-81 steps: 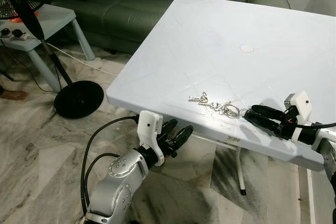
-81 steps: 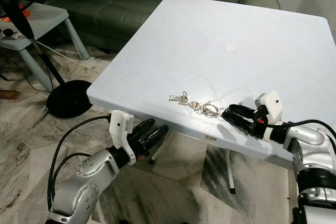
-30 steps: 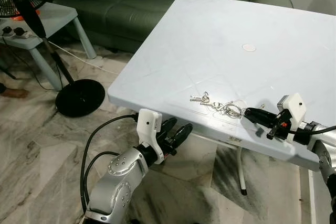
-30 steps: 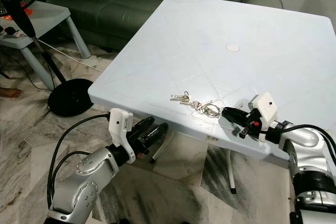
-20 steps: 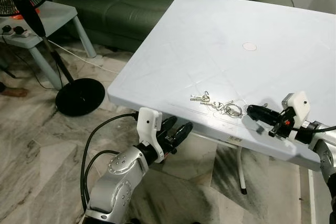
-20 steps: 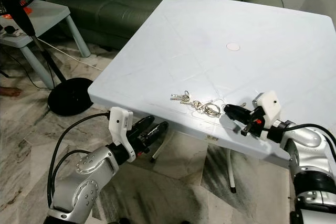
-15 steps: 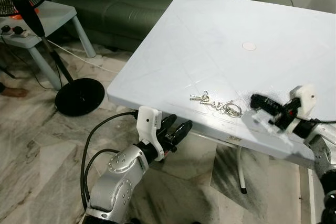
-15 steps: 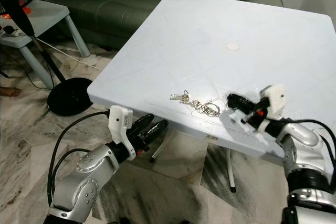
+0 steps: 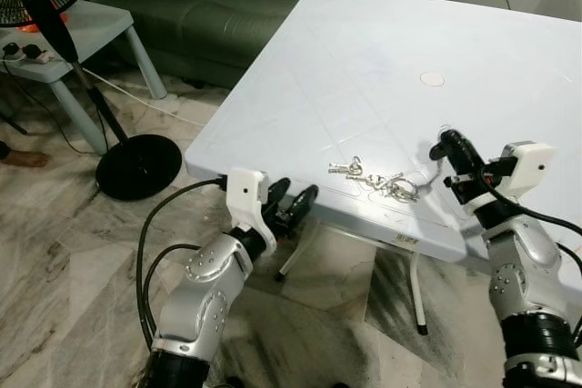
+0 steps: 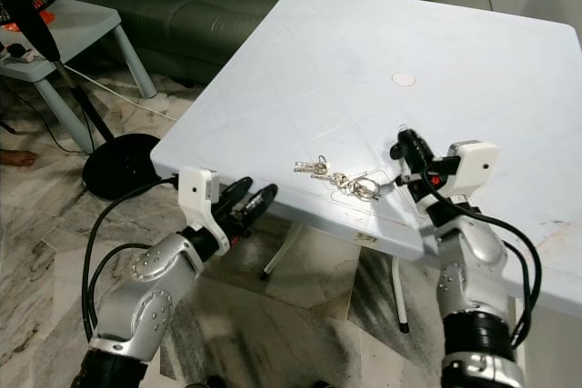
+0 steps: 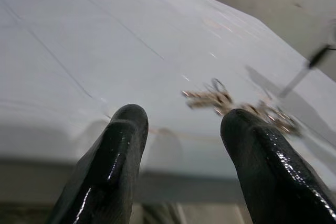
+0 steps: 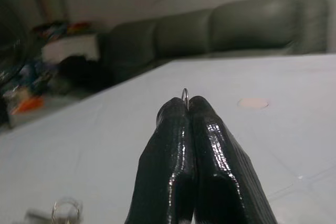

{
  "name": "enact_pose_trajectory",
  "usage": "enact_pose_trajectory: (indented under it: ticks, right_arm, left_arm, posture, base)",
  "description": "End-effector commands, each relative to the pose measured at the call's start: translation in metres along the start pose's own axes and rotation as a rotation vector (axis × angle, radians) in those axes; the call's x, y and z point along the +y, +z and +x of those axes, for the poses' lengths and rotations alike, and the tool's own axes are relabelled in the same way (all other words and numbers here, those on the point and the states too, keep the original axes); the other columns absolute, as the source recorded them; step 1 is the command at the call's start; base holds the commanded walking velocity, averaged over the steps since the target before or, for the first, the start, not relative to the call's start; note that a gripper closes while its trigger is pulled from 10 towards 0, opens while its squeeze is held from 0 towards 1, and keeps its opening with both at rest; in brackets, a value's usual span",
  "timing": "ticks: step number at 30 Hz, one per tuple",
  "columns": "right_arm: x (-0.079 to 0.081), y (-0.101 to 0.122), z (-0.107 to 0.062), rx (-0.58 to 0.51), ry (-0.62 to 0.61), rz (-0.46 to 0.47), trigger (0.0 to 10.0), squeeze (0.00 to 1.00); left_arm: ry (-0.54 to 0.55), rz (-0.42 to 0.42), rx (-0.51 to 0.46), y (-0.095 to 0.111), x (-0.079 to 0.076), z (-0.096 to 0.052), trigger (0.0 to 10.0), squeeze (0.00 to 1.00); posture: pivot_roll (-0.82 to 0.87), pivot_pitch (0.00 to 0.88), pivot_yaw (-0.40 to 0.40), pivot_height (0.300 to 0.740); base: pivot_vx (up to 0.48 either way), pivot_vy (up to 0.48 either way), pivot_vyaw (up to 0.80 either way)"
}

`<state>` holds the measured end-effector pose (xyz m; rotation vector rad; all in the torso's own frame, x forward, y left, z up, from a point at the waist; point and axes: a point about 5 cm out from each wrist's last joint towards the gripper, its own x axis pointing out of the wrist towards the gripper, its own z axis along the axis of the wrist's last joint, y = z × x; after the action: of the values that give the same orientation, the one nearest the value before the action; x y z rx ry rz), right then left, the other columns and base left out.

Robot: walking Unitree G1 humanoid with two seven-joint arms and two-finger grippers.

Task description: Hang keys on a hook

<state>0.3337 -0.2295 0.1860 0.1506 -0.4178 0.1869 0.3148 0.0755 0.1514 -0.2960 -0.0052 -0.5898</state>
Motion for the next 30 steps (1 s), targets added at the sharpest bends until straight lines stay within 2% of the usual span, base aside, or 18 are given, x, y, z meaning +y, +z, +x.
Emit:
enact_pose_trajectory:
  ticks: [1, 3, 8, 10, 11, 15, 17, 19, 21, 25, 30]
  right_arm:
    - [0.000, 0.006, -0.002, -0.027, -0.062, -0.019, 10.0, 0.00]
    - [0.006, 0.010, -0.002, -0.051, -0.131, -0.030, 10.0, 0.00]
    - [0.013, 0.013, -0.003, -0.046, -0.207, -0.090, 10.0, 0.00]
    - [0.019, 0.013, -0.004, -0.038, -0.202, -0.125, 10.0, 0.00]
    - [0.019, 0.013, -0.004, -0.038, -0.202, -0.125, 10.0, 0.00]
    - [0.037, 0.010, -0.009, -0.027, -0.198, -0.114, 10.0, 0.00]
    - [0.040, 0.009, -0.010, -0.029, -0.197, -0.110, 10.0, 0.00]
    - [0.055, 0.003, -0.017, -0.009, -0.182, -0.090, 10.0, 0.00]
    - [0.060, -0.003, -0.023, 0.017, -0.189, -0.072, 10.0, 0.00]
    - [0.060, -0.018, -0.034, 0.071, -0.219, -0.086, 10.0, 0.00]
    - [0.062, -0.020, -0.038, 0.086, -0.200, -0.082, 10.0, 0.00]
  left_arm:
    - [0.031, 0.014, -0.014, 0.003, 0.006, 0.001, 10.0, 0.00]
    - [0.060, 0.028, -0.039, 0.010, 0.013, 0.005, 10.0, 0.00]
    - [0.085, 0.040, -0.070, 0.016, 0.021, 0.009, 10.0, 0.00]
    - [0.104, 0.051, -0.087, 0.019, 0.025, 0.010, 10.0, 0.00]
    - [0.104, 0.051, -0.087, 0.019, 0.025, 0.010, 10.0, 0.00]
    - [0.154, 0.058, -0.140, 0.025, 0.034, 0.005, 10.0, 0.00]
    - [0.159, 0.058, -0.146, 0.025, 0.035, 0.004, 10.0, 0.00]
    - [0.184, 0.048, -0.172, 0.026, 0.040, -0.002, 10.0, 0.00]
    - [0.212, 0.055, -0.165, 0.023, 0.044, -0.006, 10.0, 0.00]
    - [0.265, 0.008, -0.155, 0.014, 0.051, -0.013, 10.0, 0.00]
    - [0.285, -0.029, -0.164, 0.012, 0.054, -0.018, 10.0, 0.00]
  posture:
    - [0.00, 0.146, 0.013, 0.740]
    - [0.00, 0.136, 0.012, 0.740]
    - [0.01, 0.117, 0.014, 0.740]
    - [0.02, 0.103, 0.012, 0.740]
    - [0.02, 0.103, 0.012, 0.740]
    - [0.02, 0.076, 0.008, 0.740]
    - [0.02, 0.075, 0.008, 0.740]
    - [0.01, 0.069, 0.010, 0.740]
    - [0.02, 0.070, 0.014, 0.740]
    - [0.01, 0.074, 0.023, 0.740]
    - [0.00, 0.071, 0.033, 0.740]
  base:
    - [0.000, 0.000, 0.00]
    - [0.000, 0.000, 0.00]
    - [0.000, 0.000, 0.00]
    - [0.000, 0.000, 0.00]
    - [0.000, 0.000, 0.00]
    - [0.000, 0.000, 0.00]
    - [0.000, 0.000, 0.00]
    - [0.000, 0.000, 0.00]
    - [0.000, 0.000, 0.00]
    - [0.000, 0.000, 0.00]
    - [0.000, 0.000, 0.00]
